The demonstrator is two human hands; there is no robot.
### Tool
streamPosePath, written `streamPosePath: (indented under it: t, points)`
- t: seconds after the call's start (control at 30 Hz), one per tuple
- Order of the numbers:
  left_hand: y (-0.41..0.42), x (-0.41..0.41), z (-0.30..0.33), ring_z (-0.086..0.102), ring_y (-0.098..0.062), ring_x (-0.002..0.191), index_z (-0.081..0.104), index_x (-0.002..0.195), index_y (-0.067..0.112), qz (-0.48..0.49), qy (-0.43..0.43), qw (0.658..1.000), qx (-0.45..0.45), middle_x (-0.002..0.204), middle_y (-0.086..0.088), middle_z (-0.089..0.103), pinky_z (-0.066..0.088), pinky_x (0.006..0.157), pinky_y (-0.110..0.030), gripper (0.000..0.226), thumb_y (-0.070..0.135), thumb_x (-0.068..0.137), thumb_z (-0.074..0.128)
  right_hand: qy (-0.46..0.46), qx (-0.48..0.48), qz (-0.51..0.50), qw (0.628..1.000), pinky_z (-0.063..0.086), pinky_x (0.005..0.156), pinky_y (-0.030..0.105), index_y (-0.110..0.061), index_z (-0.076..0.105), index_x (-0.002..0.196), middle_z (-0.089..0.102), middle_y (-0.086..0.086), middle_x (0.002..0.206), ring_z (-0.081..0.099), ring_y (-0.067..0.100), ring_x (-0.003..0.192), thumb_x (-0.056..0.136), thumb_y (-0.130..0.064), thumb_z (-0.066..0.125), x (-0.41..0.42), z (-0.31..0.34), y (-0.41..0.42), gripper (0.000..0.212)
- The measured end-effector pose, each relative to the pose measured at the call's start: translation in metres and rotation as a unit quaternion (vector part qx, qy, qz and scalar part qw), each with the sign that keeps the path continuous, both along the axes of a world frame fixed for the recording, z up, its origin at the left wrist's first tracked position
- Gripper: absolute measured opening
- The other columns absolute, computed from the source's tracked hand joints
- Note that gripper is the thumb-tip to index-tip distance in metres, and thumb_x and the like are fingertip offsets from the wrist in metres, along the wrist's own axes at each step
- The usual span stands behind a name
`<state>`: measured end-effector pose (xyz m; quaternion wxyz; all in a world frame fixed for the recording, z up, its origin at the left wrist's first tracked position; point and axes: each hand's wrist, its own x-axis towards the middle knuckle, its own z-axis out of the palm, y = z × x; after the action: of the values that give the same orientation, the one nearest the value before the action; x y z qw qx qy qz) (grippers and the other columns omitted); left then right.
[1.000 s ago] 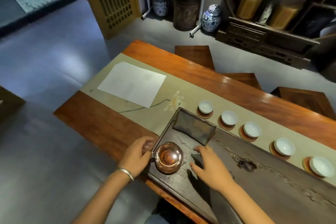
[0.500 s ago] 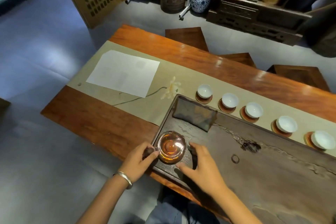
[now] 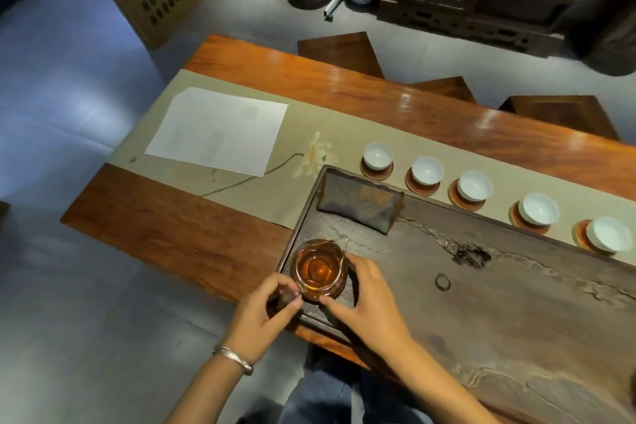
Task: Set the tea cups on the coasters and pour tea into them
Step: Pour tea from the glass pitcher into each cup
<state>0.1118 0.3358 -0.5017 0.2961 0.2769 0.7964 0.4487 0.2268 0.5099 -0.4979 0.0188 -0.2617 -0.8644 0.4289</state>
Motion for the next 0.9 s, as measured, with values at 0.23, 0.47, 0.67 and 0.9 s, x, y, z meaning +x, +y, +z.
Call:
streamPosePath:
  t: [0.23, 0.47, 0.67, 0.9]
  points:
    - [0.003, 0.0, 0.0, 0.068, -0.008, 0.088, 0.064, 0.083, 0.032, 0.035, -0.044, 0.998, 0.017, 0.094, 0.006, 0.07, 0.054, 0.079, -0.02, 0.028, 0.01, 0.073, 0.076, 0.004, 0.003, 0.008, 1.0, 0.029, 0.098, 0.009, -0.022, 0.036, 0.142, 0.046, -0.007, 0.132, 0.042, 0.002, 0.121, 0.073, -0.048, 0.078, -0.002, -0.004, 0.003, 0.085]
    - [0.005, 0.004, -0.004, 0.066, -0.003, 0.074, 0.047, 0.09, 0.034, 0.058, 0.014, 0.998, -0.021, 0.079, 0.011, 0.068, 0.054, 0.065, -0.018, 0.033, 0.021, 0.075, 0.074, 0.011, 0.011, -0.005, 1.0, 0.028, 0.092, 0.0, -0.023, 0.036, 0.141, 0.042, -0.012, 0.127, 0.04, -0.002, 0.118, 0.071, -0.047, 0.079, -0.004, -0.006, -0.001, 0.086]
    - [0.011, 0.004, -0.006, 0.065, -0.005, 0.065, 0.037, 0.098, 0.034, -0.004, 0.069, 0.996, -0.064, 0.076, 0.005, 0.07, 0.054, 0.057, -0.03, 0.022, 0.034, 0.088, 0.056, 0.022, 0.013, -0.02, 0.999, 0.033, 0.095, 0.007, -0.022, 0.038, 0.139, 0.043, -0.011, 0.128, 0.043, 0.001, 0.118, 0.07, -0.045, 0.08, -0.005, -0.005, -0.004, 0.085]
    - [0.011, 0.006, -0.01, 0.066, -0.002, 0.074, 0.046, 0.094, 0.033, 0.026, 0.01, 1.0, -0.001, 0.081, 0.016, 0.069, 0.052, 0.063, -0.018, 0.025, 0.025, 0.083, 0.066, 0.021, 0.019, -0.022, 0.999, 0.041, 0.102, 0.02, -0.02, 0.039, 0.14, 0.045, -0.006, 0.134, 0.043, 0.004, 0.124, 0.073, -0.046, 0.078, -0.004, -0.004, -0.004, 0.083]
